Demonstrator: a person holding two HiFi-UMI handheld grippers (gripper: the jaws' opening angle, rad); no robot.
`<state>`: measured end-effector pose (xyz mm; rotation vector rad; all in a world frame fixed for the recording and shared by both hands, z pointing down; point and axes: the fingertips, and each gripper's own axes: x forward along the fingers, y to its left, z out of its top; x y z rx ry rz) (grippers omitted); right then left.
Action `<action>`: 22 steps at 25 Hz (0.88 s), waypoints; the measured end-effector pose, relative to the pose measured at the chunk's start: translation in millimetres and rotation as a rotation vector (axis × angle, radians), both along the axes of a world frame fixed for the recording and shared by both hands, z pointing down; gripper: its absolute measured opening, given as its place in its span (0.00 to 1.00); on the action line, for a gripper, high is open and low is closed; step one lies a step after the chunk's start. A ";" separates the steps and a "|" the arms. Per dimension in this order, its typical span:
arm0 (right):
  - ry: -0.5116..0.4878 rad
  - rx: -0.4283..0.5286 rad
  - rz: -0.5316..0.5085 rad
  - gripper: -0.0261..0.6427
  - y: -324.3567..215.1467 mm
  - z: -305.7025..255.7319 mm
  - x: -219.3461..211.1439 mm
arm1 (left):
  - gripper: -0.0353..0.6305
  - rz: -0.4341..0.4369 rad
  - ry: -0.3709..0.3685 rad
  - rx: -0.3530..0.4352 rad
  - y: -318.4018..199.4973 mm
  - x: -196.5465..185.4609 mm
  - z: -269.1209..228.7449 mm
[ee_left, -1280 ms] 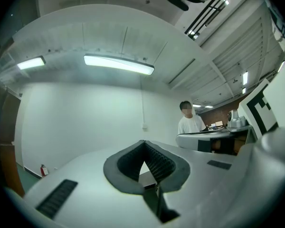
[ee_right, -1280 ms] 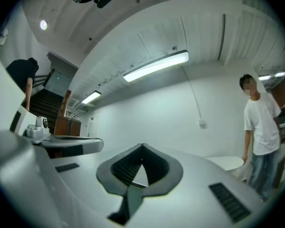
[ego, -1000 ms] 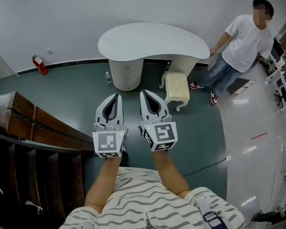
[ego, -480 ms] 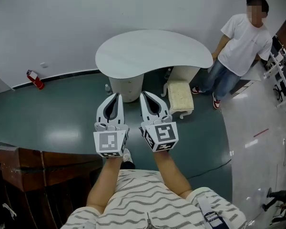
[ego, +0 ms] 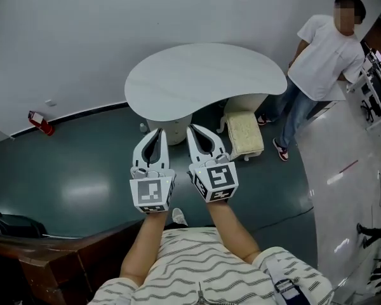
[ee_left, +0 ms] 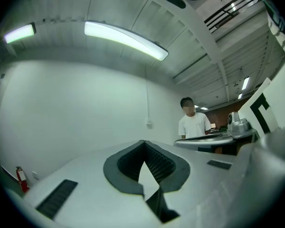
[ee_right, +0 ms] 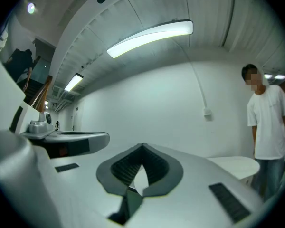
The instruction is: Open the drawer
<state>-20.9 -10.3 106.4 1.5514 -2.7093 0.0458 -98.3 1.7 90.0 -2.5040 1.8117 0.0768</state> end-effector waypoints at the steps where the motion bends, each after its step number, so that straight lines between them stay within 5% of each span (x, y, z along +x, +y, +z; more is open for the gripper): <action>1: 0.000 -0.001 0.004 0.06 -6.5 1.0 -2.9 | 0.05 0.008 0.000 -0.004 -7.1 -1.3 2.0; 22: -0.014 0.008 -0.022 0.06 -90.7 41.0 0.5 | 0.05 -0.026 0.019 -0.046 -93.9 8.2 46.1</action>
